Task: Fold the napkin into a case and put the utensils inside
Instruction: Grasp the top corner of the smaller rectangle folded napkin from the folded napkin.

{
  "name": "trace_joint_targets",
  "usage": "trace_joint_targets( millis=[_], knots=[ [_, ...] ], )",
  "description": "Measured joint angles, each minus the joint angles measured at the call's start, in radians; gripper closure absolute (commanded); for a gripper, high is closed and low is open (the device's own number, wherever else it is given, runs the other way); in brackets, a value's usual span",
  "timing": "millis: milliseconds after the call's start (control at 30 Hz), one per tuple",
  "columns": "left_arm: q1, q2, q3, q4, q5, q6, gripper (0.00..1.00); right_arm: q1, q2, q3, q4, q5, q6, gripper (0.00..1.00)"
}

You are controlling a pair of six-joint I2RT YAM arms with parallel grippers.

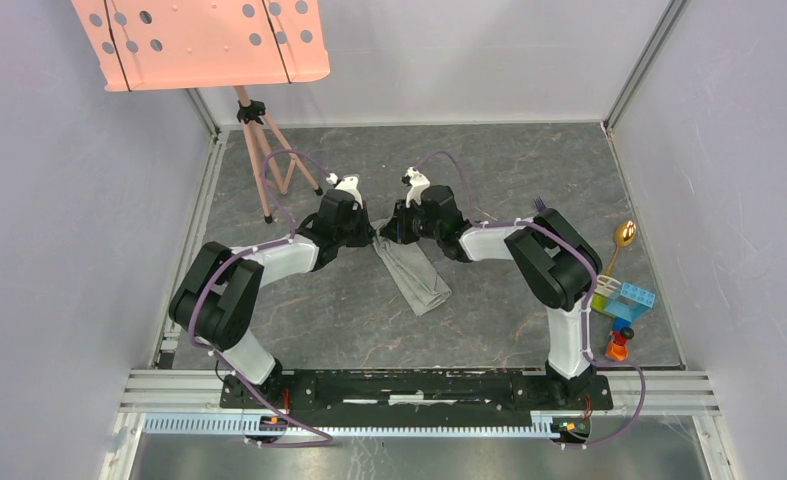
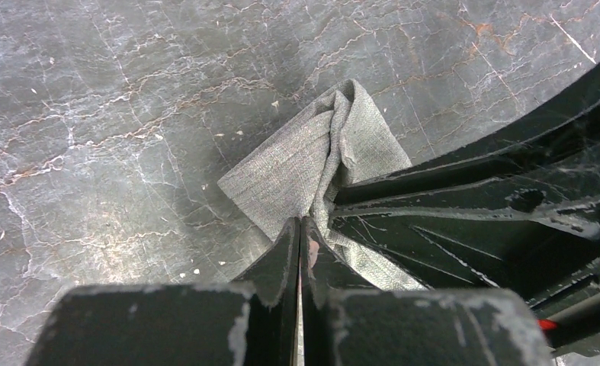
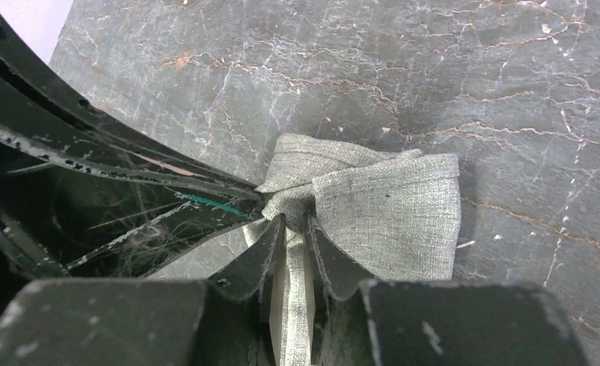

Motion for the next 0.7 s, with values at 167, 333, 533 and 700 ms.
trace_joint_targets(
  millis=[167, 333, 533, 700],
  knots=[
    [0.0, 0.0, 0.0, -0.004, 0.001, 0.0, 0.98, -0.001, 0.012, 0.011, 0.0, -0.001, 0.0, 0.82],
    [0.0, 0.0, 0.005, -0.006, 0.017, 0.0, 0.98, -0.002, 0.046, 0.031, 0.023, -0.012, 0.022, 0.82],
    [0.0, 0.0, 0.022, -0.012, 0.036, -0.001, 0.98, 0.013, 0.137, 0.053, 0.094, -0.031, 0.089, 0.82],
    [0.006, 0.015, 0.023, -0.015, 0.034, -0.006, 0.98, 0.019, 0.166, 0.068, 0.146, -0.048, 0.126, 0.7]
  ],
)
